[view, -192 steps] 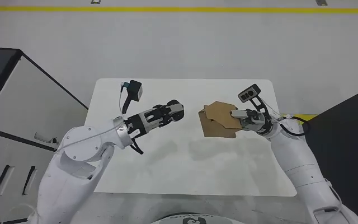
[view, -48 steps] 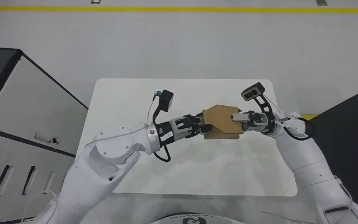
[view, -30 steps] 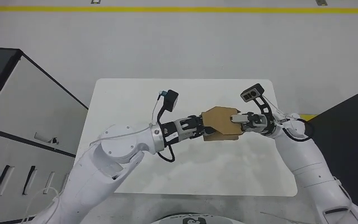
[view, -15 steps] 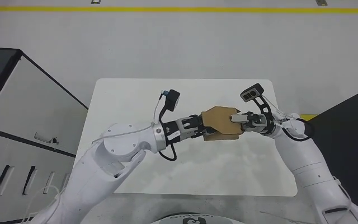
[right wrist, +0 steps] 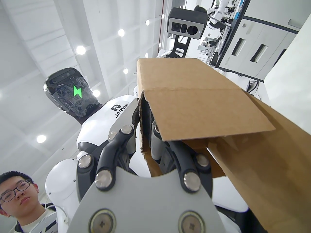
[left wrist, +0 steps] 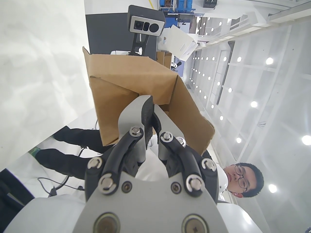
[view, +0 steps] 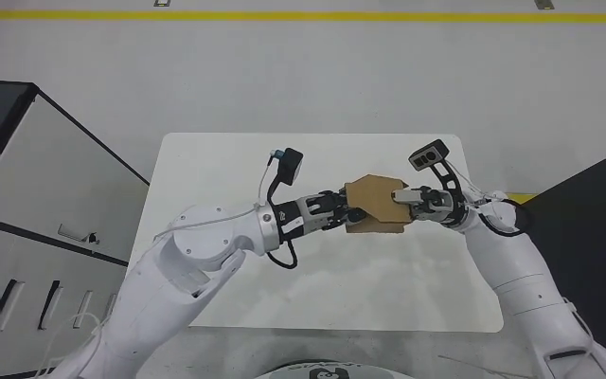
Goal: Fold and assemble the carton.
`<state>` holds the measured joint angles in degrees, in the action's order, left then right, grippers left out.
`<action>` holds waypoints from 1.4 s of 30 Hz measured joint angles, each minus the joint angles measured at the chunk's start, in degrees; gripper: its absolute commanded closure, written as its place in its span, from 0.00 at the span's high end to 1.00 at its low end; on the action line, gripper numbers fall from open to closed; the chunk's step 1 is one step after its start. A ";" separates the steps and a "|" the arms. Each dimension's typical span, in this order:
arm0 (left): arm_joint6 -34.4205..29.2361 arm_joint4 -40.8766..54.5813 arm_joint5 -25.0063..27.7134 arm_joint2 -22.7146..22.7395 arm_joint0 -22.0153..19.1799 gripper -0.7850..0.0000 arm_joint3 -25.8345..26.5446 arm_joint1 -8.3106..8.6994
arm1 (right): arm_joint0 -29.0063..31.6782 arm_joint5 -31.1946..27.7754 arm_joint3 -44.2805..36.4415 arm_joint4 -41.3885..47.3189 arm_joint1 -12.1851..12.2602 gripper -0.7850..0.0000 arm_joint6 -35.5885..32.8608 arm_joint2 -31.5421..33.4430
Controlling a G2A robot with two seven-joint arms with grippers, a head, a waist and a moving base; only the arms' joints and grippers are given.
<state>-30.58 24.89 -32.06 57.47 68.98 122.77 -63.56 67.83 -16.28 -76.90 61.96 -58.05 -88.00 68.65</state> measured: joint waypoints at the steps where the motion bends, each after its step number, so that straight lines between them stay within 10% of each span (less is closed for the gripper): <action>1: -0.08 -0.01 -0.03 -0.07 -0.09 0.00 -0.07 -0.02 | -0.04 0.00 0.00 -0.03 0.00 0.00 0.00 -0.09; 42: 0.38 1.17 0.44 4.89 0.91 0.00 -0.49 0.18 | -0.75 -0.26 4.88 1.24 -0.63 0.00 0.25 3.08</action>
<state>-30.21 26.06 -31.62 62.36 69.89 122.28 -63.37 67.07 -16.54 -72.02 63.20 -58.68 -87.75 71.73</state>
